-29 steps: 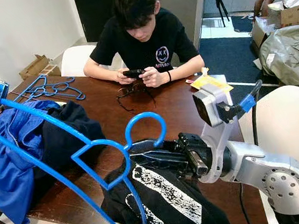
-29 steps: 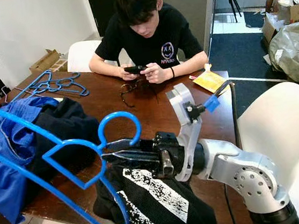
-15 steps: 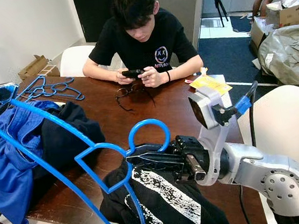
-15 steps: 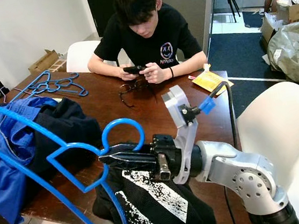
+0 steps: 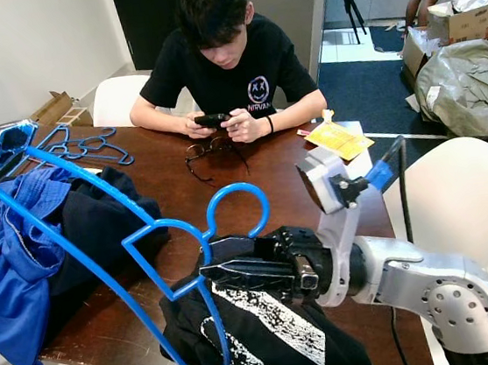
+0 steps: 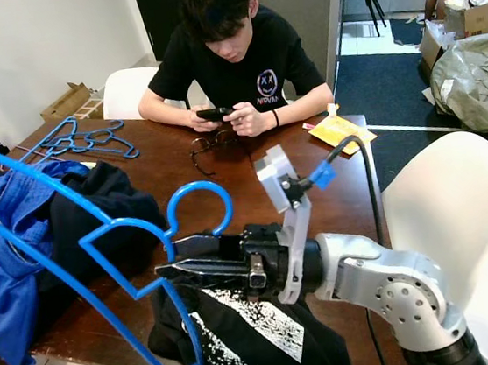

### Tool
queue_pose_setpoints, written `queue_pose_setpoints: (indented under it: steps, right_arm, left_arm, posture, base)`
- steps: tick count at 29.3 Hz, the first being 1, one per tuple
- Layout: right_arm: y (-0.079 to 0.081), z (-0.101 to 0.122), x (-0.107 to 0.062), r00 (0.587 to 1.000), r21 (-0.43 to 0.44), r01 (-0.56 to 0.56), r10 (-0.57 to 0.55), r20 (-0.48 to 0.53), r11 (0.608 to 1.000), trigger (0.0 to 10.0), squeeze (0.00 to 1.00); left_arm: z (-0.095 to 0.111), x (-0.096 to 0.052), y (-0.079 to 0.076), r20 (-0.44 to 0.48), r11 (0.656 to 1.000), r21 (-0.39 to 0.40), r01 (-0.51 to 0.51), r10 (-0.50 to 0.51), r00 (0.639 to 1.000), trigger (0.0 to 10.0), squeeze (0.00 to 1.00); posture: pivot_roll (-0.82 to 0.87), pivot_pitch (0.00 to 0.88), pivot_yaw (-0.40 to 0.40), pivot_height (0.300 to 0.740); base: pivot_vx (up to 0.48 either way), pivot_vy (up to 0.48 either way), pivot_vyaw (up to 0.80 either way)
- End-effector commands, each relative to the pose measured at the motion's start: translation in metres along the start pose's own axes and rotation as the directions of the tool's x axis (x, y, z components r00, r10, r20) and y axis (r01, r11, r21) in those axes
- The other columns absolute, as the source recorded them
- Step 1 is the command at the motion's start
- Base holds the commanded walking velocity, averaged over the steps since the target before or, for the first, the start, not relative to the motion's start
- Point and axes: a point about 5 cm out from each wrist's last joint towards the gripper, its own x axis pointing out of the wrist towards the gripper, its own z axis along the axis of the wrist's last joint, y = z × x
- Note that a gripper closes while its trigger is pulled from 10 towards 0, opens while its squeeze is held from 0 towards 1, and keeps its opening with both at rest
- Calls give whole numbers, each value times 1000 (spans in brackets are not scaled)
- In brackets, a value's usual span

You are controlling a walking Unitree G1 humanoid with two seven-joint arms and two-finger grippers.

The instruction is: Hang hanger

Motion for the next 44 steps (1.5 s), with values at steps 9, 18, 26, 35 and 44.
queue_pose_setpoints:
  steps: [9, 18, 26, 35, 44]
  right_arm:
    - [-12, -4, 1, 995, 54, 83, -85, 44, 995, 10000, 0]
    - [-18, 7, 13, 977, 58, 130, -138, 164, 990, 10000, 0]
    - [-15, 18, 16, 950, 57, 82, -95, 296, 995, 10000, 0]
    - [7, 25, 21, 926, 11, -88, 78, 370, 996, 0, 0]
    - [17, 21, 22, 928, -18, -174, 170, 332, 985, 0, 0]
  left_arm:
    - [11, 6, 0, 67, 997, 71, -13, 8, 998, 0, 0]
    - [8, 13, -1, 79, 998, 68, 7, -12, 997, 0, 0]
    - [6, 17, -2, 96, 998, 66, 14, -20, 995, 0, 0]
    - [6, 19, -3, 106, 997, 75, 6, -14, 994, 0, 0]
    - [7, 19, -1, 126, 997, 81, -5, -5, 992, 0, 0]
  posture:
    - [88, 0, 50, 740]
    - [89, 0, 52, 740]
    - [91, 1, 50, 740]
    - [94, 0, 48, 740]
    - [90, 0, 49, 740]
  base:
    - [0, 0, 0]
    - [0, 0, 0]
    - [0, 0, 0]
    - [0, 0, 0]
    - [0, 0, 0]
